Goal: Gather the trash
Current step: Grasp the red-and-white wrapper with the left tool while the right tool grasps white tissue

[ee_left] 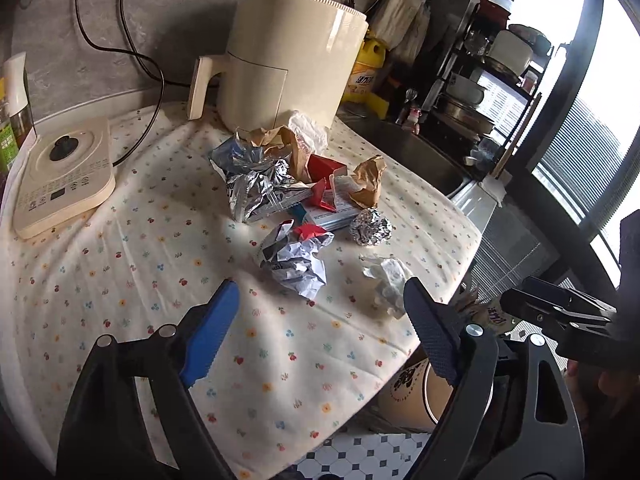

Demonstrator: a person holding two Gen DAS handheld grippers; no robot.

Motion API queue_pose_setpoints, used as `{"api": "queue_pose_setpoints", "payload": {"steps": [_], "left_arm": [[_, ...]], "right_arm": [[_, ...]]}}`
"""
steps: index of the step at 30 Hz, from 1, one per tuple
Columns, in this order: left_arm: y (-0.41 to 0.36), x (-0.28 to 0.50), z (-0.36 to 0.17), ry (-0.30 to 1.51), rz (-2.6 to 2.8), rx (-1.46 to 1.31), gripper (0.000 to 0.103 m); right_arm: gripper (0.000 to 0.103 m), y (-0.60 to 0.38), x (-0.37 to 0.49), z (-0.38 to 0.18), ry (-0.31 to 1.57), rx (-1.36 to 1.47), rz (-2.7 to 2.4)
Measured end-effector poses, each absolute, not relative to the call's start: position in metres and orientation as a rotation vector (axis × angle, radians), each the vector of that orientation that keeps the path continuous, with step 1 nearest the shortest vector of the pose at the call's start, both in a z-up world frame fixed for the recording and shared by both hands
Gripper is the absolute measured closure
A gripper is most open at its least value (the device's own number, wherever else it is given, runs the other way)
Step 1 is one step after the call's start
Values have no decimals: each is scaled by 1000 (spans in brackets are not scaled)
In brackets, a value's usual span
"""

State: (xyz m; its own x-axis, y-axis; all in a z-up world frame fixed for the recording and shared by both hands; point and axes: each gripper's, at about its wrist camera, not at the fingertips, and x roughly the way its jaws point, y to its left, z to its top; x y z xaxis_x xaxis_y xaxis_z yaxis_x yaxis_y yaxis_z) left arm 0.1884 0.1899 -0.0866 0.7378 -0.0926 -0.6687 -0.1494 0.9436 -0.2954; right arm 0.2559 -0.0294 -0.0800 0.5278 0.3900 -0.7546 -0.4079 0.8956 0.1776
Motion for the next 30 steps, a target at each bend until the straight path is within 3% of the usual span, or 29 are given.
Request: {"api": "queue_pose_setpoints", "payload": {"steps": [16, 18, 20, 23, 26, 30], "left_arm": [[207, 267, -144, 863, -37, -357, 25], [207, 274, -149, 877, -43, -365, 31], [207, 277, -153, 891, -51, -368, 41], [210, 277, -155, 902, -52, -372, 61], [214, 276, -152, 895, -44, -371, 68], [217, 269, -143, 872, -30, -364, 70]], "right_arm": [[48, 29, 335, -151, 1091, 0, 518], [54, 34, 341, -159, 1121, 8, 537], [74, 37, 344, -164, 1138, 2, 548], [82, 40, 344, -160, 1124, -9, 547], [83, 42, 341, -149, 1082, -46, 532], [83, 42, 336, -129, 1008, -93, 495]]}}
